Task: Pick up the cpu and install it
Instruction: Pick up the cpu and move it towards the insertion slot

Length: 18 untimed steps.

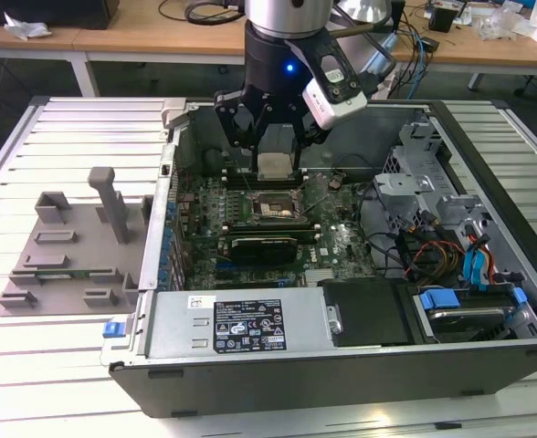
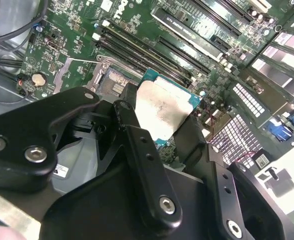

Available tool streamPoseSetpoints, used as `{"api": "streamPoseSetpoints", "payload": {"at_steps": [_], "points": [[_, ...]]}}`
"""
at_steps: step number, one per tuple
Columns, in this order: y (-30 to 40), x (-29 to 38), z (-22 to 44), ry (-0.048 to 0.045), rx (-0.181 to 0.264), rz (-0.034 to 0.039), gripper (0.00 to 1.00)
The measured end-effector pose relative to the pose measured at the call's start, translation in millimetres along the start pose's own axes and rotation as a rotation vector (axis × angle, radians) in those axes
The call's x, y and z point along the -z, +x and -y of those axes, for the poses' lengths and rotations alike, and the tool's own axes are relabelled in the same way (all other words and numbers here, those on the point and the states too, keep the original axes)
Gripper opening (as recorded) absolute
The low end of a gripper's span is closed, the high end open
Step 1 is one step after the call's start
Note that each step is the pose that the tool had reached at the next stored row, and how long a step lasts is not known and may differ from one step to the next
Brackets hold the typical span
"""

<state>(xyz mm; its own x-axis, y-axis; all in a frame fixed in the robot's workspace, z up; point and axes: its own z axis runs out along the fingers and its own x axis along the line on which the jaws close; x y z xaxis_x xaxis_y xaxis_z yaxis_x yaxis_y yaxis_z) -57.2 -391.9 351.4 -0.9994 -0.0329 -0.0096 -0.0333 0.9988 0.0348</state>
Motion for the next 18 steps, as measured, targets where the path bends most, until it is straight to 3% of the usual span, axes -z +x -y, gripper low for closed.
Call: {"api": "streamPoseSetpoints", "payload": {"at_steps": [6, 18], "points": [[-0.2, -3.0, 0.1, 0.0000, 0.000, 0.0000, 0.55], [-2.3, -14.9, -1.5, 0.0002, 0.000, 0.0000, 0.55]]}}
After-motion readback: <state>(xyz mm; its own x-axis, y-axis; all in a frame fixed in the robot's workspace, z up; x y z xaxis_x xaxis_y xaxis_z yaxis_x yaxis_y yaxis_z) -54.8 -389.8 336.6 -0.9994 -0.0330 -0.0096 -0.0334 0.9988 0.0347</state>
